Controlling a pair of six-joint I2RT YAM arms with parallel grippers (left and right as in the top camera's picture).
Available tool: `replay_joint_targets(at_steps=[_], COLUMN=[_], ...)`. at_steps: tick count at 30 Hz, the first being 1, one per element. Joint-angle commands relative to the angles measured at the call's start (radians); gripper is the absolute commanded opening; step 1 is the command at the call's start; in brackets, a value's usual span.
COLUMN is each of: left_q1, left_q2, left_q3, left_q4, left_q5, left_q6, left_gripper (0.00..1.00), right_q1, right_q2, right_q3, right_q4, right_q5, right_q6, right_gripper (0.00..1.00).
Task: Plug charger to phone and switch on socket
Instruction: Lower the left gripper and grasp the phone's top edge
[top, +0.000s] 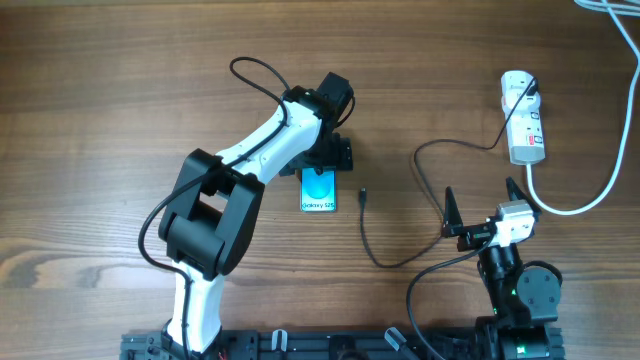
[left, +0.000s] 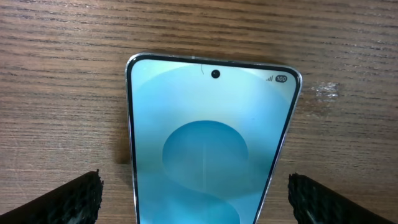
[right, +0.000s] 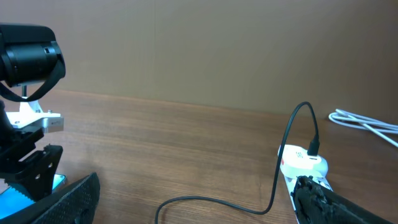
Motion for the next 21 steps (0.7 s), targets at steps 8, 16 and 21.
replay_joint_targets(at_steps=[8,16,21], left_q1=[0.003,-0.002,-0.032], left_q2=[0.016,0.016,0.016], left_q3=[-0.122,-0.148,-0.148], left_q4=[0.097,0.121,0.135], left_q5=[0.088,0.086,0.056], left_q6=[-0.021,-0.055,-0.086], left_gripper=[1.00,1.00,1.00], right_q1=[0.004,0.004,0.004], right_q2=[-0.002,-0.002,-0.002], right_q3=[-0.002,-0.002,-0.001], right_q4=[0.003,0.003,0.003], right_q5=[0.013,0.013,0.013], right_q6=[0.013,0.013,0.014], right_gripper=[1.00,1.00,1.00])
